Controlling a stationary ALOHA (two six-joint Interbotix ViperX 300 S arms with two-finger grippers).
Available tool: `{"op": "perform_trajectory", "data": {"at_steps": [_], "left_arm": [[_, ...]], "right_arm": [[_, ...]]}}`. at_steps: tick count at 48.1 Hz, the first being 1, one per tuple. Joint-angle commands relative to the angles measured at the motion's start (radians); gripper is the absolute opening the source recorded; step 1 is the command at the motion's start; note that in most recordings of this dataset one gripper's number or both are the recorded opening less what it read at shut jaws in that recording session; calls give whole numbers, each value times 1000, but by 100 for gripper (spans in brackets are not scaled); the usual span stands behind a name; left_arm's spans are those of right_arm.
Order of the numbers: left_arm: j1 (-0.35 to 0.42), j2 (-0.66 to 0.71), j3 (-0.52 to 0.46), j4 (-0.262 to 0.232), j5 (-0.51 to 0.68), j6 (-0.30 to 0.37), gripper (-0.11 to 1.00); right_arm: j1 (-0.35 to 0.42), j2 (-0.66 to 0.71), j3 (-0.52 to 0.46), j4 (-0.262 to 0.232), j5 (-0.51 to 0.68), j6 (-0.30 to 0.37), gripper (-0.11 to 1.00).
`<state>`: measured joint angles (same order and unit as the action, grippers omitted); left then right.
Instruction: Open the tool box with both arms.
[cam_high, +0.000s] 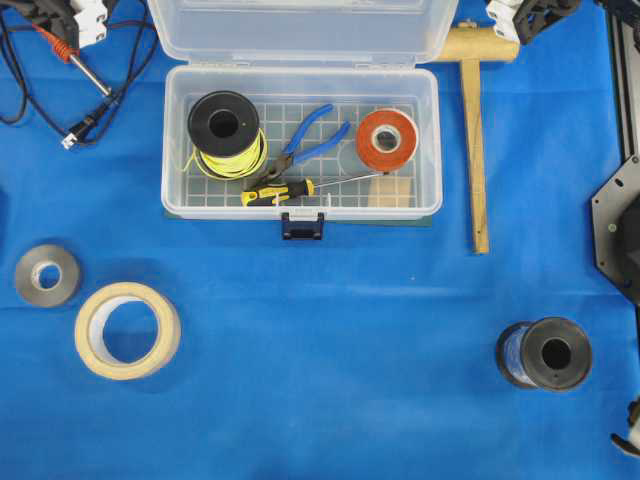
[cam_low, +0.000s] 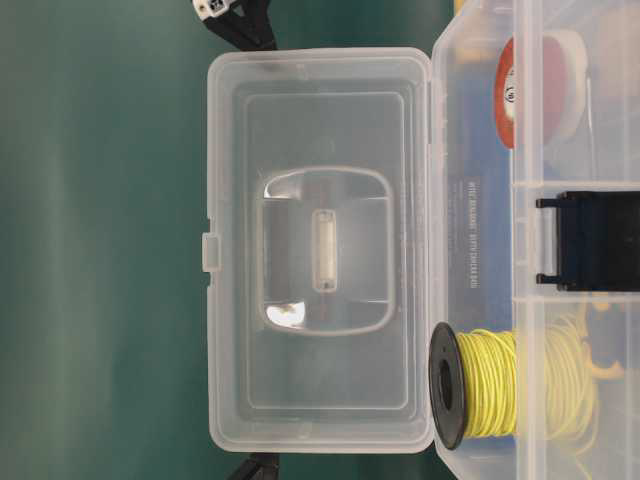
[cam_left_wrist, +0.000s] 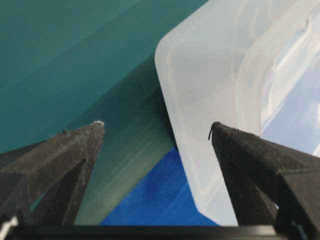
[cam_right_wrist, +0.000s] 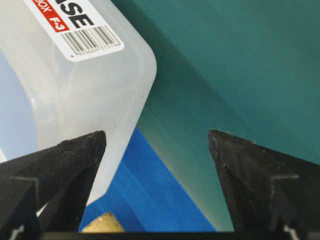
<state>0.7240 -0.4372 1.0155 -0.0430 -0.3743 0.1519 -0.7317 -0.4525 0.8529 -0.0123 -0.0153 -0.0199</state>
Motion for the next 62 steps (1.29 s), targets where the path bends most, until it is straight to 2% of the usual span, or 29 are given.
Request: {"op": "perform_trajectory", "data": {"at_steps": [1,14,24,35,46,54,62], "left_arm": [[3,3,-32,3,0,2,93],[38,-20,-14,3,31,2,93],[81,-104,43,2,77,2,93],[86,-225,103,3,114,0,93],[86,-270,118,3,143,-6,93],[43,-270,118,2,153,-25,93],[-80,-276,121,2,181,-26,93]], "right_arm": [[8,0,-28,-3,-8,-2,85],[-18,-35,-6,-3,25,0,85],[-48,-109,38,-3,86,0,85],[-57,-199,86,-2,121,2,85],[-57,-199,92,-3,124,6,85],[-35,-189,89,2,124,17,85],[87,-196,94,11,140,20,85]]}}
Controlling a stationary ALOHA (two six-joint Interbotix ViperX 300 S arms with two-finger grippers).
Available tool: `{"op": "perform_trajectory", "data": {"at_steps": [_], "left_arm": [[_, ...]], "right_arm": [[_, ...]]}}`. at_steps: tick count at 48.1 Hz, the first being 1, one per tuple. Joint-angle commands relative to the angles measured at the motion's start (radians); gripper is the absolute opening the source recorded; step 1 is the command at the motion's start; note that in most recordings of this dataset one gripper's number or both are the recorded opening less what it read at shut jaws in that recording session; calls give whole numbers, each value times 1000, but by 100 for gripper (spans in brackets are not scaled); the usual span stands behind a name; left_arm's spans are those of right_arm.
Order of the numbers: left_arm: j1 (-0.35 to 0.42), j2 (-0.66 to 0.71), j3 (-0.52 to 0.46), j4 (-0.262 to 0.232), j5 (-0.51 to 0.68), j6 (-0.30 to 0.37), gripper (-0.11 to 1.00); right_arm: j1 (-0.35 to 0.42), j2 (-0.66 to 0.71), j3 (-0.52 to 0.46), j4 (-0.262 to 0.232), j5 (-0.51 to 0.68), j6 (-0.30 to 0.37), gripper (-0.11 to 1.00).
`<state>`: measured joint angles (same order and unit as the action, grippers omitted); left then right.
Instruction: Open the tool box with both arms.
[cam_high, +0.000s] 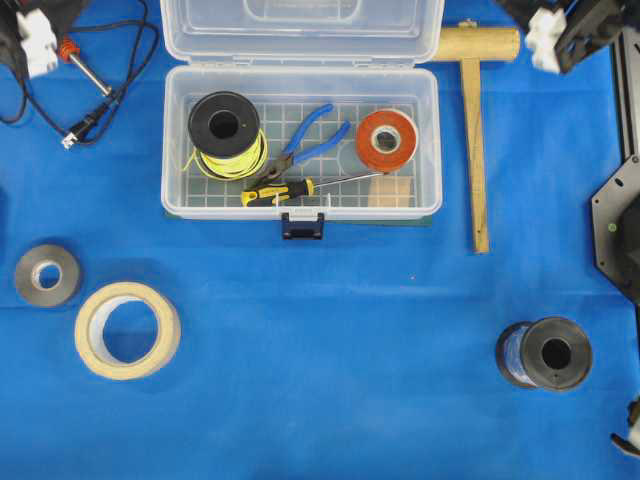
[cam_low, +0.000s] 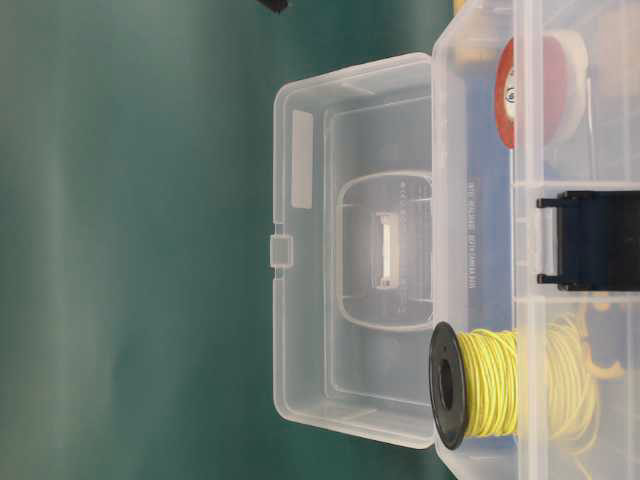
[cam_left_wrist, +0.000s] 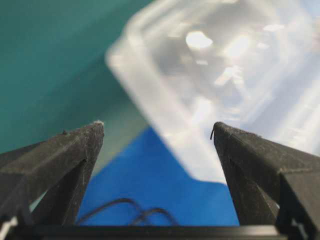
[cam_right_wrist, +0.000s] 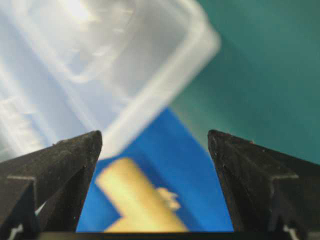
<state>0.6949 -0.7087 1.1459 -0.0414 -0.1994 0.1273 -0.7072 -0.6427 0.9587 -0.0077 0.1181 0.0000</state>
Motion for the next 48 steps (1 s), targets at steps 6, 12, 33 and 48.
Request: {"op": "perform_trajectory", "data": {"at_steps": [6,12,33,48], "left_arm": [[-163,-15,-5,0,32,-2,93],[-293,-35,-2,0,43,-3,93],[-552,-67,11,0,52,-2,93],[-552,-179,37,2,143,2,93]], "right_arm": [[184,-9,-9,6,38,2,85],[311,-9,-8,6,71,2,85],[549,-6,-6,5,94,18,85],[549,-150,28,2,183,18,85]]}}
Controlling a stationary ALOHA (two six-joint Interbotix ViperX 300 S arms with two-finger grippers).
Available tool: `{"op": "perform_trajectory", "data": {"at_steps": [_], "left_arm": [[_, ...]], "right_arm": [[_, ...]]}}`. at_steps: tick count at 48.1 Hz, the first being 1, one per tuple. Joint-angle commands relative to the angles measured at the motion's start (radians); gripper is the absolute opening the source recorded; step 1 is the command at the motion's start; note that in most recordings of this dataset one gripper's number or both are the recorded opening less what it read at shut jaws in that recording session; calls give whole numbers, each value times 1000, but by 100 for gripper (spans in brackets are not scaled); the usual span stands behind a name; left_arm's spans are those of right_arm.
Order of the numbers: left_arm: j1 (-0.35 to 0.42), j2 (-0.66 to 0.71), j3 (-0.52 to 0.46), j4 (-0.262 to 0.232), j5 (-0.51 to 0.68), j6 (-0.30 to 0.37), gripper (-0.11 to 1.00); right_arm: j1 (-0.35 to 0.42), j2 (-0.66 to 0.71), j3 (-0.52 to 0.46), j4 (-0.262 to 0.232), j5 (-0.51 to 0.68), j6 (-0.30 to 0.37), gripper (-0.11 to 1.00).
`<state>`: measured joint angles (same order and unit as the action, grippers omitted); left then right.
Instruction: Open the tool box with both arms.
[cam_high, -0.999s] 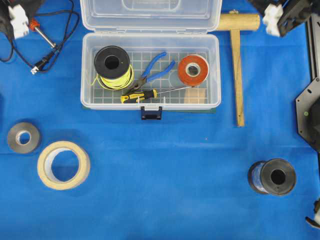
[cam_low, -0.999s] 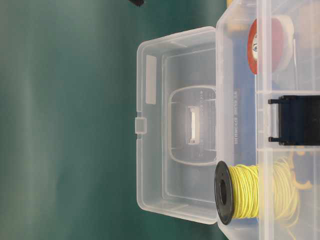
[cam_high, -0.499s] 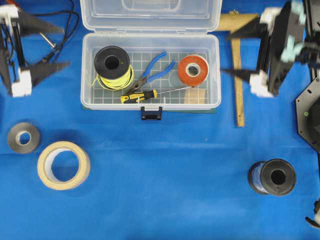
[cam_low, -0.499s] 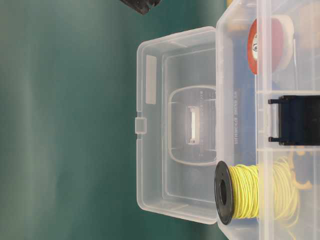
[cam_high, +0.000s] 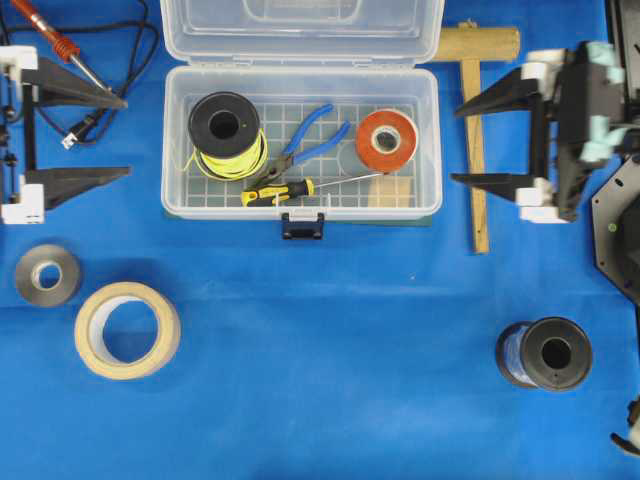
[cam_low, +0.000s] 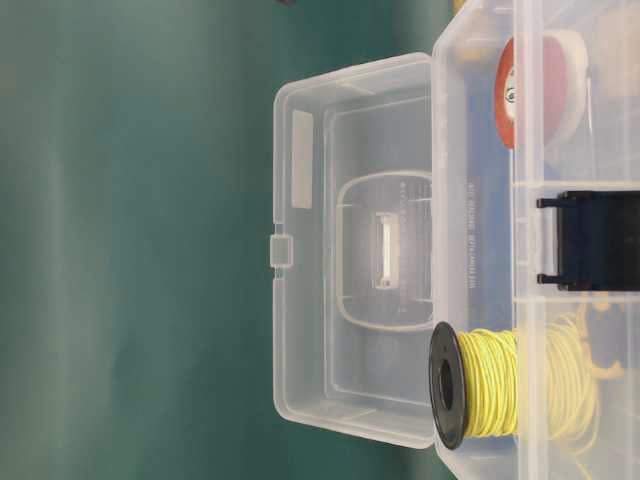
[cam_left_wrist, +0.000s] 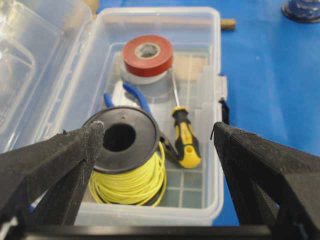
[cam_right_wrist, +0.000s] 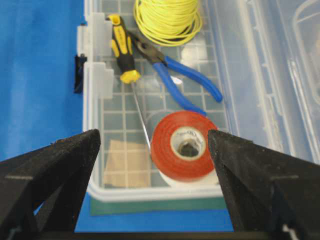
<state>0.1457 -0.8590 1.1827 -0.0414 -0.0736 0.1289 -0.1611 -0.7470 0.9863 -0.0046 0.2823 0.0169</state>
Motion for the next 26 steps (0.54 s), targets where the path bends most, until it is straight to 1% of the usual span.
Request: {"op": "perform_trajectory", "data": {"at_steps": [1,9,15,21,26], "left_arm": [[-3,-40,5,0,21,-2,93],[-3,-117,51,0,49,-5,93],[-3,-170,80,0,72,-5,93],[-3,-212,98,0,103,-6,93],[-3,-233,121,0,118,-11,93]], "right_arm": [[3,-61,5,-2,25,2,84],[3,-206,60,2,71,3,84],[2,-288,106,6,101,11,84],[0,-345,156,8,107,38,84],[0,-364,190,6,86,55,84]]}}
